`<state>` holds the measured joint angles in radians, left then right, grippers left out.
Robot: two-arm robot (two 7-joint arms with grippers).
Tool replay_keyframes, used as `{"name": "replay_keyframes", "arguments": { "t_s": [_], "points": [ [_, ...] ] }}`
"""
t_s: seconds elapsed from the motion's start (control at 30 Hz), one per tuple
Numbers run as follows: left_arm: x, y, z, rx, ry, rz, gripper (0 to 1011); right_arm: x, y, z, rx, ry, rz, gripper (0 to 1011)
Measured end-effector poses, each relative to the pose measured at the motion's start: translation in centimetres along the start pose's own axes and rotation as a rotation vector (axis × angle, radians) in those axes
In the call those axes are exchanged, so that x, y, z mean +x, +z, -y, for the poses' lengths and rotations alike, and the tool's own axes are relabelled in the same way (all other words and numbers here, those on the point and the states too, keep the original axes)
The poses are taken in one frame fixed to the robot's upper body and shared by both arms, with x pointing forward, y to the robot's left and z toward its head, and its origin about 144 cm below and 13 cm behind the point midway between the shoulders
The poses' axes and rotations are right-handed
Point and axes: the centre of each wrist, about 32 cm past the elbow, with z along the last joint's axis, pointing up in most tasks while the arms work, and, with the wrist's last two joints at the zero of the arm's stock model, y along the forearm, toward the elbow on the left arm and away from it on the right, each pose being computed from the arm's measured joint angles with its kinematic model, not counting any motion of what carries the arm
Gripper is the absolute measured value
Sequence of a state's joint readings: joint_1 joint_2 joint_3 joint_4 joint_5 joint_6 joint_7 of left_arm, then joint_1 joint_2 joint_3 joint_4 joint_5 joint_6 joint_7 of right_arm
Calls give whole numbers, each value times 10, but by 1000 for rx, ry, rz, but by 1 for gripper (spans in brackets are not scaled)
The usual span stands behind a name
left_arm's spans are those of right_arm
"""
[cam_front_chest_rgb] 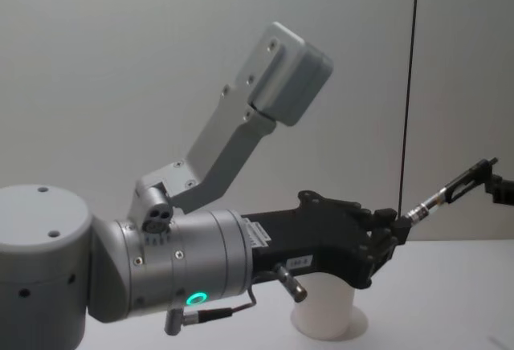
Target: Place the pen into the pen holder.
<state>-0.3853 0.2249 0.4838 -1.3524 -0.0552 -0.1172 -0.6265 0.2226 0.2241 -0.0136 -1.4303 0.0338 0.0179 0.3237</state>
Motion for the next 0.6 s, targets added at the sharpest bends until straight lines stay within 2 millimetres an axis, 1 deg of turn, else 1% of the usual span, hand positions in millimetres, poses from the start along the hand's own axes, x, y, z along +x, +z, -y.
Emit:
{"name": "replay_keyframes", "arguments": {
  "t_s": [0.6],
  "points": [
    [0, 0, 1, -1, -3, 0, 127, 28, -14, 21, 9, 115, -128, 1001]
  ]
}}
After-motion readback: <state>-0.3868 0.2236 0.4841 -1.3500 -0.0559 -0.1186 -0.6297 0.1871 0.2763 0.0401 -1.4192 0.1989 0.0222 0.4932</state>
